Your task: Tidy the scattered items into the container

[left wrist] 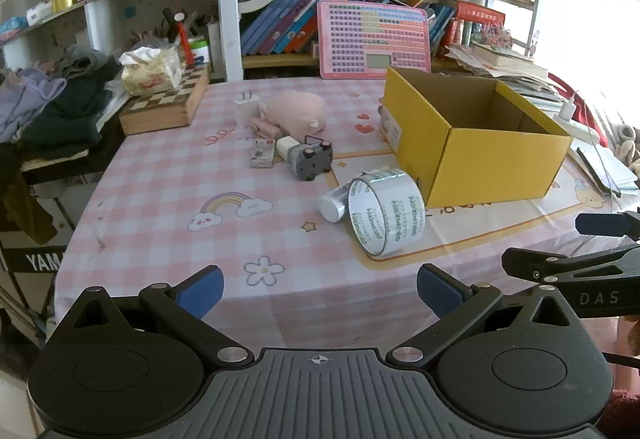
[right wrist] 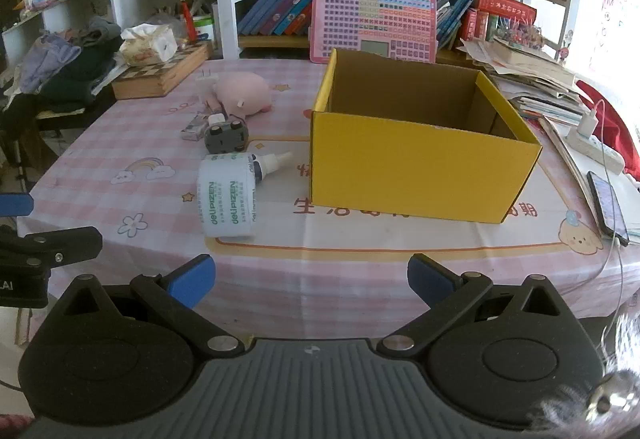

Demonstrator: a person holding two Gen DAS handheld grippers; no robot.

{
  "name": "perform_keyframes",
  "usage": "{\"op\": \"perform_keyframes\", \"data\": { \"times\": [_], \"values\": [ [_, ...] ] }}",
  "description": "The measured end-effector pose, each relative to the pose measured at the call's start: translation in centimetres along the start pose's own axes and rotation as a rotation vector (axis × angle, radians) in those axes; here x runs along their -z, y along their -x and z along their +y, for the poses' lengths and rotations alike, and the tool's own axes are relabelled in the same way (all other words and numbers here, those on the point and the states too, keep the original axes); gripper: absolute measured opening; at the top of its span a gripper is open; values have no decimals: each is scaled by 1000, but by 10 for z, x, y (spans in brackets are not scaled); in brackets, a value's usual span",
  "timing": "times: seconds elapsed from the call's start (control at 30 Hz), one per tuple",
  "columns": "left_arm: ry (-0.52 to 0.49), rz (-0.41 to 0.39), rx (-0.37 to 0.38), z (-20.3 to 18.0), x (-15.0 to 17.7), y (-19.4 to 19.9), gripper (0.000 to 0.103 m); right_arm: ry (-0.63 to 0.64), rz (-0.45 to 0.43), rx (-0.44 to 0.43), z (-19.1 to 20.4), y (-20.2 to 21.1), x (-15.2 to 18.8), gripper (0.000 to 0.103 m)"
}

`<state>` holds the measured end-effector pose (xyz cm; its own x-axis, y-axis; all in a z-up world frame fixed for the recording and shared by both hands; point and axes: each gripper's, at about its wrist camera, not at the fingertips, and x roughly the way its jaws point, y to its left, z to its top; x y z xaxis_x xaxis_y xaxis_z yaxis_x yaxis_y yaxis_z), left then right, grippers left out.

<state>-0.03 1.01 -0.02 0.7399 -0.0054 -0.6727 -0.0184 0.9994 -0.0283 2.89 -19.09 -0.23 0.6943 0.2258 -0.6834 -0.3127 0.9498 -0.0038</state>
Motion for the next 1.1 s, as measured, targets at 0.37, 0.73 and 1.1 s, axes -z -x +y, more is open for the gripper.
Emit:
{"op": "perform_keyframes", "data": {
  "times": [0.37,0.73,1.1],
  "values": [
    [7,1,7,7,-2,-3,103,-3,-2,-32,4,-2,-1,102],
    [0,0,40,11,-1,-6,103,4,23,-35,11,-7,-1,98],
    [-2,-18,15,21,-1,-2,103,33,41,-54,23,-16,-6,92]
  ]
}}
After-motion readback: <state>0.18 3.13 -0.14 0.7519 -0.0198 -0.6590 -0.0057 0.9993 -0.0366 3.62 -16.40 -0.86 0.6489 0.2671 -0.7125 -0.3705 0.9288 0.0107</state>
